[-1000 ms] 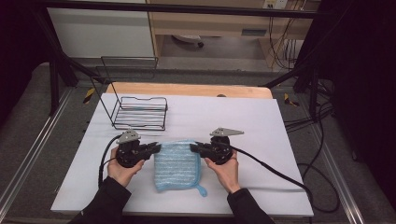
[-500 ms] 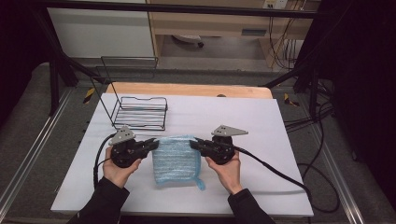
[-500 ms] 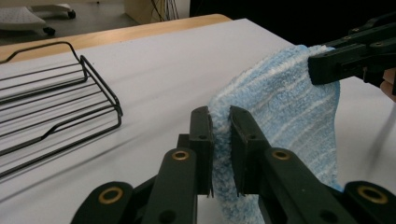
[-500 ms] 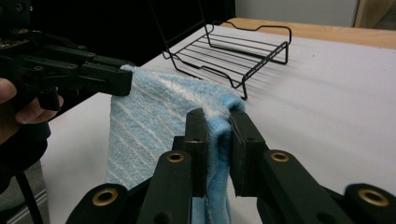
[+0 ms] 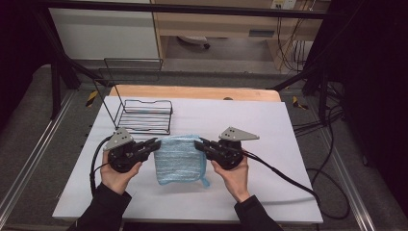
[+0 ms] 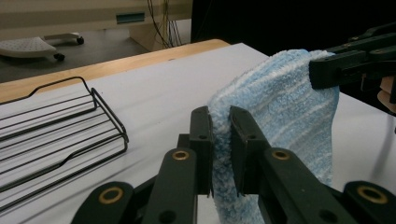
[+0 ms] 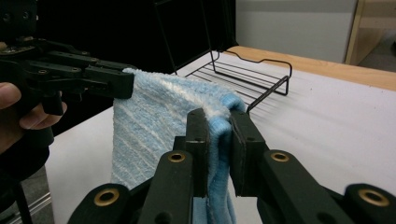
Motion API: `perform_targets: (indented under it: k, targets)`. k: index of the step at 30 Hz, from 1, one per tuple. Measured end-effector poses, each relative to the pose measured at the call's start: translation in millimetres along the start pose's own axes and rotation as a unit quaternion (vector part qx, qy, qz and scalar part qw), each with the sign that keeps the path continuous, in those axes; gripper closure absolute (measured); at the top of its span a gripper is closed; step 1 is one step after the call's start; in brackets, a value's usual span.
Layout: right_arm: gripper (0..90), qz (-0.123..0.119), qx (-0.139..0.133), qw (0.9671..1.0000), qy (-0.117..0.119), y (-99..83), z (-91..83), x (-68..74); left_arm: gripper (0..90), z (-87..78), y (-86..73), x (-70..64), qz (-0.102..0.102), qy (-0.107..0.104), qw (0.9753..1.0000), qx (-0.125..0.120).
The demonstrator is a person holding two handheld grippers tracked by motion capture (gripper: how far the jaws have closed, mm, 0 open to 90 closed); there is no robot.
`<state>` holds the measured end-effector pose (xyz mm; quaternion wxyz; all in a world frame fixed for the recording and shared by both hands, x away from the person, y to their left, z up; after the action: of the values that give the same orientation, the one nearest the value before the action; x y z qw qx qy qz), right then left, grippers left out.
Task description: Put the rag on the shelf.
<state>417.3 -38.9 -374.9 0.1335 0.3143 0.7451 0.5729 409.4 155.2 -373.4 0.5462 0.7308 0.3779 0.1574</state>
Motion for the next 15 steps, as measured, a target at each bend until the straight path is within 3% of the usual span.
perform_targets:
  k: [15]
  targets:
    - [80.1, -0.033, -0.044, 0.9984, -0.014, 34.5, 4.6, 14.2, 79.9, -17.7, 28.7, 6.2, 0.004, 0.015, 0.9988, -0.046]
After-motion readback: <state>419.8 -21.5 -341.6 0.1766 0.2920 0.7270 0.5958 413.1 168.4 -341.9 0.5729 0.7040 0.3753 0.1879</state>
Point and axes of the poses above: each handheld gripper's, and its own axes: z roughly forward along the jaws, y roughly out of its top, x roughly to its left, the point moved 8 cm from there along z, roughly forward along the jaws, and after that the axes turned 4 degrees about -z, right-handed, at the moved point
